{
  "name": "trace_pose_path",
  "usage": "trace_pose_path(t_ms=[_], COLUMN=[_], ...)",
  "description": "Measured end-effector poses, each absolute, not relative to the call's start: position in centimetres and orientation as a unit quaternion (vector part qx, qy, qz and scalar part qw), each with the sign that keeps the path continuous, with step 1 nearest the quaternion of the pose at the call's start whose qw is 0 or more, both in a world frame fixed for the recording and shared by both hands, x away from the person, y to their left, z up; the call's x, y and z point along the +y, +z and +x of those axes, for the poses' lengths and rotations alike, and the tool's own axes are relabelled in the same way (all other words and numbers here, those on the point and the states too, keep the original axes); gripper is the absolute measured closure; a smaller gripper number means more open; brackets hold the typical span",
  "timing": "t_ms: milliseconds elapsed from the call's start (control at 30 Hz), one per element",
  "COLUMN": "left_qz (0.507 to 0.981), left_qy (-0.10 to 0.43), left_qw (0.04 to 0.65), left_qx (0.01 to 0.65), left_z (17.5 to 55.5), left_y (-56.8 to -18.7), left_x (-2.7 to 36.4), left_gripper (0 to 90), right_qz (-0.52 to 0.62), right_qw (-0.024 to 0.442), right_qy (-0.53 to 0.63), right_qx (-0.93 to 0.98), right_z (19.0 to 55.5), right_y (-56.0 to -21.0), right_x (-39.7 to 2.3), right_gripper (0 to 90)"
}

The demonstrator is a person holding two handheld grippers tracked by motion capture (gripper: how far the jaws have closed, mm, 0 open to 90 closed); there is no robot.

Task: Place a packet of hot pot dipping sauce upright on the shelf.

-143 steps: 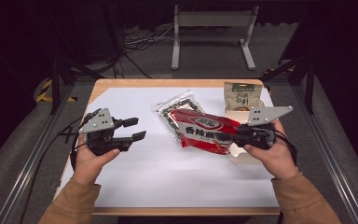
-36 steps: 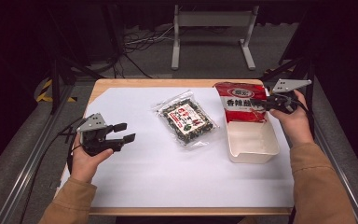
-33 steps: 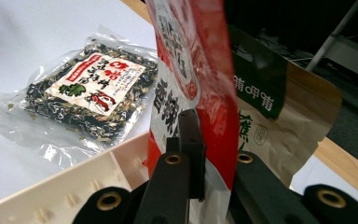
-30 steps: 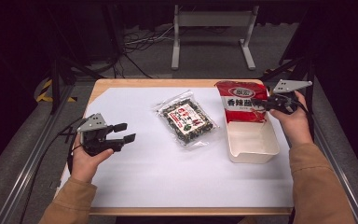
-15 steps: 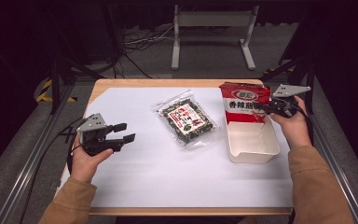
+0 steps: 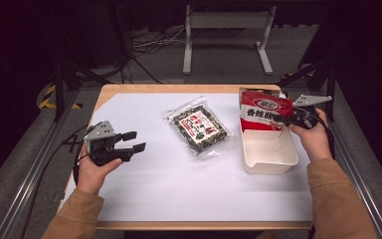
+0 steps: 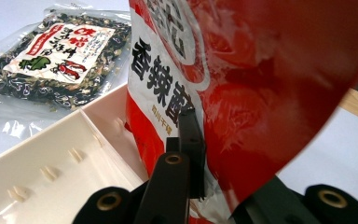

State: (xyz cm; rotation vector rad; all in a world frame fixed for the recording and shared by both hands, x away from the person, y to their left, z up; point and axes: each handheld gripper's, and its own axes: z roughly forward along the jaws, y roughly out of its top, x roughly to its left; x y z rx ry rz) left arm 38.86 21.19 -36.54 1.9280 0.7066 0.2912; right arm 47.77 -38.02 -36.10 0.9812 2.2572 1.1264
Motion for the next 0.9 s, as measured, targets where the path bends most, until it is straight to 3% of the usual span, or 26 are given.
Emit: trace_pose_path(t_ms=[267,467,667,900], left_qz=[0.803,0.806,0.808,0.809], left_qy=[0.118,0.116,0.115,0.120], left_qw=[0.508,0.505,0.500,0.486], left_qx=[0.289,0.286,0.289,0.307], left_z=[39.3,39.8,40.2,40.5], left_y=[-36.6,-36.7,-36.8,-37.0], left_x=[20.8,20.2,19.8,19.3], left_gripper=[42.2,39.4,38.2,30.9], right_qz=[0.385,0.393,0.409,0.418], right_qw=[0.203,0.225,0.241,0.278], right_qy=[0.450,0.450,0.454,0.438], right_qx=[0.780,0.770,0.754,0.746], right_z=[47.1,45.7,43.9,41.7], right_y=[-36.0,-34.9,-34.1,-33.2], right_x=[-38.3,-37.7,-37.5,-37.4], right_gripper=[61.6,45.3,40.4,36.5])
